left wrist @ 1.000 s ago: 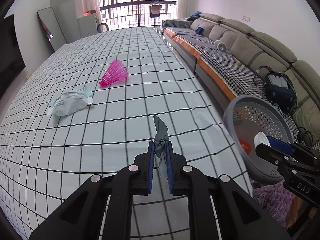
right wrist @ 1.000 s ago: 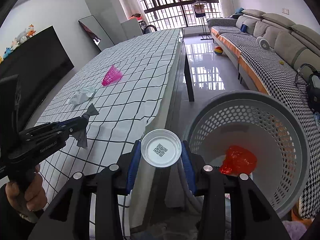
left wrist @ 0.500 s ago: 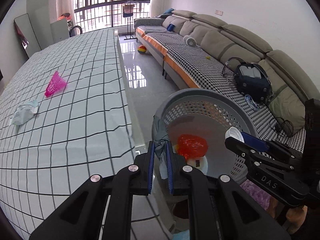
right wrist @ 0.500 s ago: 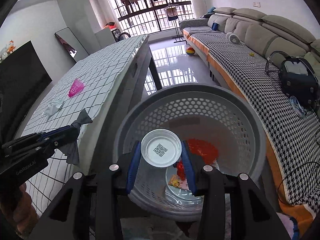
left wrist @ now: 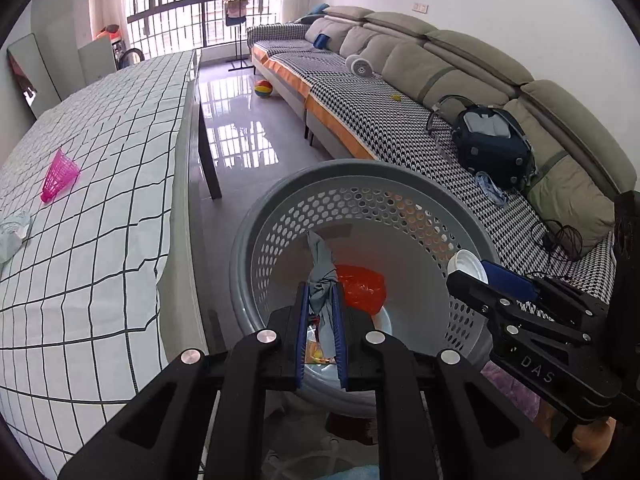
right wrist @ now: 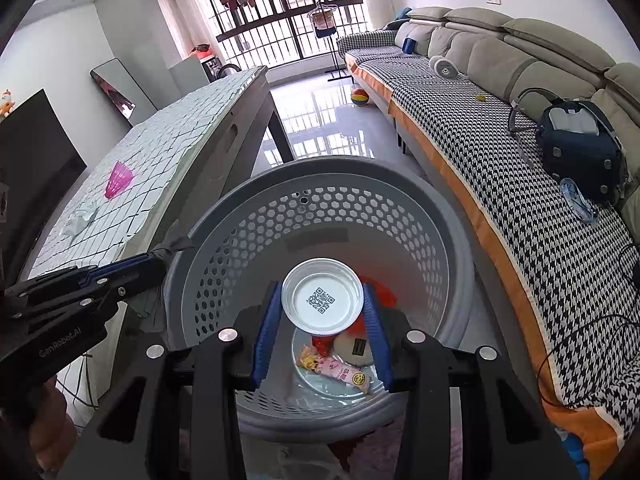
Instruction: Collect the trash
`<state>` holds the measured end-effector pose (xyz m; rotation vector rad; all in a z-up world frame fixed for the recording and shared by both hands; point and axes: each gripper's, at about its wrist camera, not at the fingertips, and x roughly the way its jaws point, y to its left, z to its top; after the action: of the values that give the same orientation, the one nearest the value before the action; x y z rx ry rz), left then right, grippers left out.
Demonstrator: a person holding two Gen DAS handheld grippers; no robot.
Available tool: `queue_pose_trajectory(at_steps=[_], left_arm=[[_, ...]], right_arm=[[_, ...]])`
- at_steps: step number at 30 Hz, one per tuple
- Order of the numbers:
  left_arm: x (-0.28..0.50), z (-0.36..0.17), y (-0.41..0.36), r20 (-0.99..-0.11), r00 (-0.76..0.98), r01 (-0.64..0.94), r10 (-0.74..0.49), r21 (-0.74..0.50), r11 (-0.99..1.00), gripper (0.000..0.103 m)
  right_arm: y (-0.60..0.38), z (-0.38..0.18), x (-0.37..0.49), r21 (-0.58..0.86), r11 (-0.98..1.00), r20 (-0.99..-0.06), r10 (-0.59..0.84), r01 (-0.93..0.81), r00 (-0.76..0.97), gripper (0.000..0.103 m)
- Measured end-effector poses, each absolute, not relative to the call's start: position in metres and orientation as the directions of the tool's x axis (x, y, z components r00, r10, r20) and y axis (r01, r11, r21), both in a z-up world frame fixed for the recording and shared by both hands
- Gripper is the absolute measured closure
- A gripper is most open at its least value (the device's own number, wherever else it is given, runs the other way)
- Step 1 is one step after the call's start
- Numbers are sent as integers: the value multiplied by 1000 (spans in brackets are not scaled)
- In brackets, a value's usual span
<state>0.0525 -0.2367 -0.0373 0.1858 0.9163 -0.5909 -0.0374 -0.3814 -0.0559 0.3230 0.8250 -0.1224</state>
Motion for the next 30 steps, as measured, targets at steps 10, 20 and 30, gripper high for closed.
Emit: queue_pose_trajectory(at_steps=[10, 20, 30], left_arm=[[52, -42, -242, -801, 464, 545, -377, -77, 835, 82], [51, -40, -239, -794, 482, 529, -371, -74, 845, 54], [52, -33, -225, -775, 534, 489, -337, -42, 871, 43]], right_arm=[[-392, -53, -47, 250, 935, -714, 3, 251, 700, 47], [-390, -52, -52, 259, 931, -714, 4, 258, 701, 47], [-377, -48, -51, 257, 939, -713, 23, 229, 701, 47]])
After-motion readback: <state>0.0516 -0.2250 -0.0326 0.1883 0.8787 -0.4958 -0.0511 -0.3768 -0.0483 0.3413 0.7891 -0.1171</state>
